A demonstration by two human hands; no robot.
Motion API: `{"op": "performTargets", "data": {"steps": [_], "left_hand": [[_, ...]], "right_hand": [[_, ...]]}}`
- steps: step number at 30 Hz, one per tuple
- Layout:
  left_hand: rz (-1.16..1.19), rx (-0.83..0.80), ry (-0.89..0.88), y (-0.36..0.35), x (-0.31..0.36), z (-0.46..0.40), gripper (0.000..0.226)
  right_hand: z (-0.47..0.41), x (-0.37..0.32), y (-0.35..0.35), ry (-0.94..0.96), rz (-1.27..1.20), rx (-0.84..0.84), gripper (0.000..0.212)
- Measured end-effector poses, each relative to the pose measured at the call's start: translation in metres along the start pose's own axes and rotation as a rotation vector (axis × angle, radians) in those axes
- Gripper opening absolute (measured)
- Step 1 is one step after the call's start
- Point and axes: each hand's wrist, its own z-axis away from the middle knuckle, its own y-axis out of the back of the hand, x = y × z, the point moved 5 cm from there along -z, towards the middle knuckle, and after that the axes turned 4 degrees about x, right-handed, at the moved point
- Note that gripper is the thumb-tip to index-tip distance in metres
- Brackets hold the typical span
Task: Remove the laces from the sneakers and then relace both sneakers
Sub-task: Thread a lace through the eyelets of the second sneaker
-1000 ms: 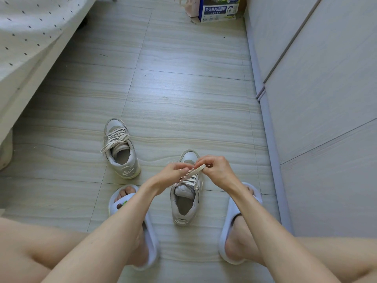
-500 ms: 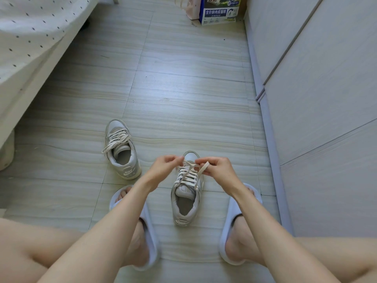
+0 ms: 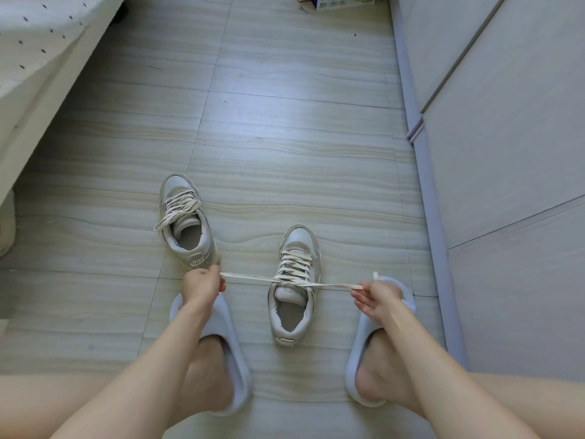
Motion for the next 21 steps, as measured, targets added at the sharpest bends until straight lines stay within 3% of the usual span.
{"op": "performTargets", "data": {"steps": [2, 5, 8, 11, 17, 21], "left_hand": [[-0.365, -0.038, -0.194, -0.005, 0.005, 0.002, 0.018], [-0.556, -0.233, -0.474, -0.029, 0.017, 0.011, 0.043], [-0.596, -0.457, -0.685, -0.059, 0.02, 0.034, 0.045], [-0.613, -0.526, -0.677, -0.077, 0.009, 0.044, 0.042], [-0.631, -0.468, -0.555, -0.07, 0.012, 0.036, 0.027], [-0.61, -0.605, -0.329, -0.065, 0.019, 0.033, 0.017]], "right_hand": [[-0.001, -0.005, -0.005, 0.114, 0.138, 0.106, 0.048], [0.011, -0.02, -0.022, 0.529, 0.592, 0.195, 0.054], [0.034, -0.011, -0.059, 0.846, 0.795, -0.096, 0.038], [0.047, 0.014, -0.081, 0.888, 0.889, -0.294, 0.034], [0.04, 0.018, -0.08, 0.872, 0.978, -0.282, 0.032], [0.045, 0.002, -0.078, 0.868, 1.078, -0.336, 0.025]]}}
